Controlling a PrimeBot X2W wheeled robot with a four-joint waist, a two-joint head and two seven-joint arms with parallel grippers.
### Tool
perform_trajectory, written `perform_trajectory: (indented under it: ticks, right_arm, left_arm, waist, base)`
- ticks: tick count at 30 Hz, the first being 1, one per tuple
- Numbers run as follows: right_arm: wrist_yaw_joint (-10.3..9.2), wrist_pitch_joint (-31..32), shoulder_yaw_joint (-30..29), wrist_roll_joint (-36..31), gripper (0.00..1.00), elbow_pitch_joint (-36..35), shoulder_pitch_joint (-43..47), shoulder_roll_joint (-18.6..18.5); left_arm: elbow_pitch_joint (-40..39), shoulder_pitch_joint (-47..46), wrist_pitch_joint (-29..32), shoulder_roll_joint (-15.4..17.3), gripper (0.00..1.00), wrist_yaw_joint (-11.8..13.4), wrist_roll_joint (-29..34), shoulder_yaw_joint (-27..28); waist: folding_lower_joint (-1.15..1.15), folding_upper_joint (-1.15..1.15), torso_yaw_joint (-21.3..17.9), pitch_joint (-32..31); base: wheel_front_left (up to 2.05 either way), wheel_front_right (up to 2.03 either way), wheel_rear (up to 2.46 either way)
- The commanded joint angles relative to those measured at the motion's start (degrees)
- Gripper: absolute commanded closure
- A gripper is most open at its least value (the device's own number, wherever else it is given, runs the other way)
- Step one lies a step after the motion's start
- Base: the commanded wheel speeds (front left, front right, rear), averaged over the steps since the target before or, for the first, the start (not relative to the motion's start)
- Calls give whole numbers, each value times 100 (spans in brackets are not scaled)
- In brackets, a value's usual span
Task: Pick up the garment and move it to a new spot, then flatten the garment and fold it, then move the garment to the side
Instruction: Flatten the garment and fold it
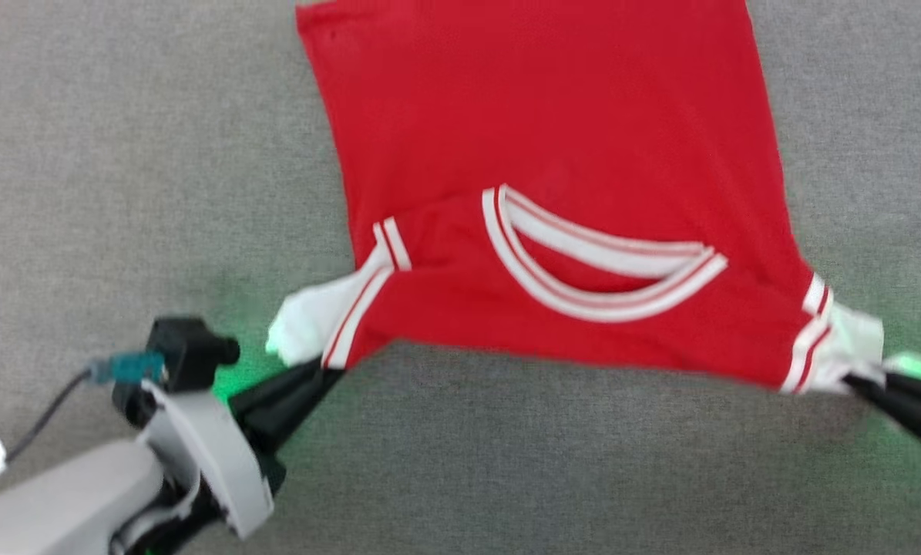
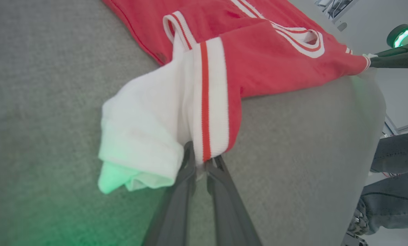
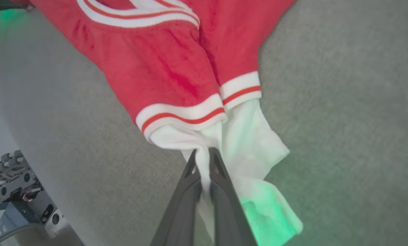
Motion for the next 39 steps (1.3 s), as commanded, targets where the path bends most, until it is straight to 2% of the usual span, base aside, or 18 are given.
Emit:
perform_trajectory:
  ticks: [1,13,16,22,23,24,25,26,27,31,39]
  right_arm:
    - [-8,35,-48,28,100,-81,171,-57]
    - [-8,437,-380,161,100,-1035,1463,-492]
    - [-8,452,-570,93,100,-1026,1624,-396]
    - [-8,726,-907,-260,100,-881,1792,-28]
    - [-8,788,-928,-321,97,-873,1847,29]
    - [-8,841,-977,-394,88,-856,1870,84]
    - [-8,865,-1060,-465,56,-836,1882,141]
    - [-8,902,-1128,-490,20,-826,1920,191]
    - [-8,935,-1185,-507,0,-833,1981,233]
    - [-8,1042,-1537,-572,0,-947,2190,240]
    - [-8,921,-2902,213,0,-1424,2389,-343]
  left_arm:
    - [-80,170,-12,74,100,57,67,-21]
    - [-1394,1054,-74,771,100,757,257,10]
    - [-1500,1096,-76,784,100,891,312,23]
    - [-1366,1071,-18,611,100,932,385,21]
    - [-1335,1074,-6,587,100,934,403,20]
    - [-1308,1082,9,563,100,932,410,18]
    - [-1284,1092,5,545,100,933,424,17]
    - [-1267,1103,4,525,100,938,438,16]
    - [-1246,1112,11,507,100,950,467,17]
    - [-1209,1176,-1,456,100,963,469,16]
    - [-1245,1247,-45,309,100,971,559,106]
  waist:
    - [0,0,10,-30]
    - [0,0,81,-141]
    - [0,0,108,-117]
    - [0,0,118,-136]
    - [0,0,119,-142]
    - [0,0,122,-149]
    - [0,0,121,-152]
    - [0,0,118,-157]
    - [0,0,115,-164]
    - [0,0,102,-209]
    - [0,0,255,-267]
  base:
    - [0,0,0]
    - [0,0,0]
    - [0,0,0]
    - [0,0,0]
    - [0,0,0]
    - [0,0,0]
    - [0,0,0]
    - [0,0,0]
    - [0,0,0]
    - [0,0,0]
    - [0,0,0]
